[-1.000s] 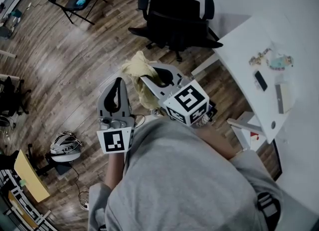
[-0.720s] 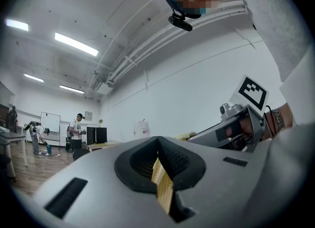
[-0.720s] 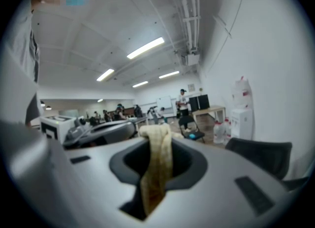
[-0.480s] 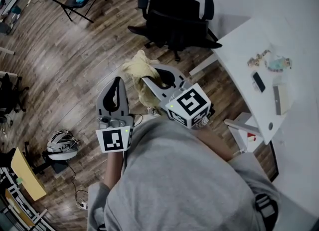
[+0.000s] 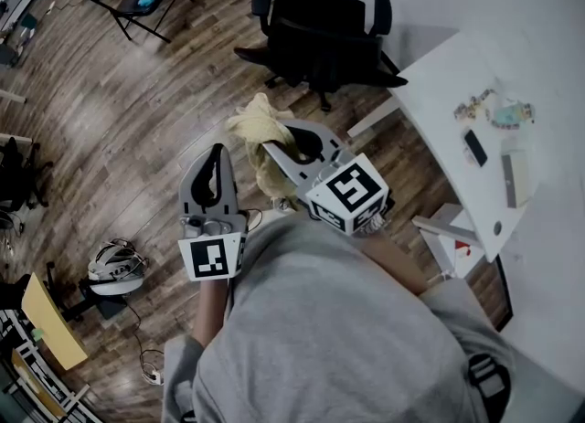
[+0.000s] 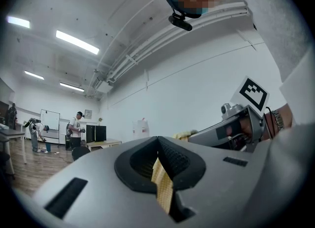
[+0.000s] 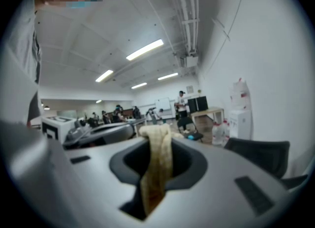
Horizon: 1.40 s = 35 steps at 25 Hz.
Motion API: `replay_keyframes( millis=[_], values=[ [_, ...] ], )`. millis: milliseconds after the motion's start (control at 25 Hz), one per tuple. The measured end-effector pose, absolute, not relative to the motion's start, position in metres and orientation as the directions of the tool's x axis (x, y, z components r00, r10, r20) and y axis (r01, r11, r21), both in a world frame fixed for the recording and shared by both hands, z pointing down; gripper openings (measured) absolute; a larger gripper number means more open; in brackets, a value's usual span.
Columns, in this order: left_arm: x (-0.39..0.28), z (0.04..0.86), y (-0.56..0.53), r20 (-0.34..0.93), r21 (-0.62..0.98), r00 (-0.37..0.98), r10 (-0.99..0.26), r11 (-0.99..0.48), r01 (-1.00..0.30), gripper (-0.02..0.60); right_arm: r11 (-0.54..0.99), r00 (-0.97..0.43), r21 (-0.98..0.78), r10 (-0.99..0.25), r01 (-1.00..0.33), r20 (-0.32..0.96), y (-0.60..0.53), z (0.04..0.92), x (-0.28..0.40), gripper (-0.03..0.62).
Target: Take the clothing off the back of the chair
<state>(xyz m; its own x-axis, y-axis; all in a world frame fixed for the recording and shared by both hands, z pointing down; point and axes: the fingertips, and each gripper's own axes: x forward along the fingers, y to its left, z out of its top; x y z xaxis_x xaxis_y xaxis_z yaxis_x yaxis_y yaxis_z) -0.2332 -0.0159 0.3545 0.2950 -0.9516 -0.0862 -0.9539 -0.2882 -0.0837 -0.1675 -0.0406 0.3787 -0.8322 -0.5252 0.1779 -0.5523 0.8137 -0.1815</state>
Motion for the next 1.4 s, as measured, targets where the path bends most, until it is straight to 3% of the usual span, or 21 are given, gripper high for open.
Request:
replay_keyframes(
  millis=[1400],
  values=[
    [-0.232, 0.360, -0.011, -0.078, -0.068, 0.310, -0.948, -0.305, -0.950, 0.032, 0.816, -0.831, -0.168, -0.526, -0.554, 0.183, -0.034, 0.381, -0.168, 0.091]
  ],
)
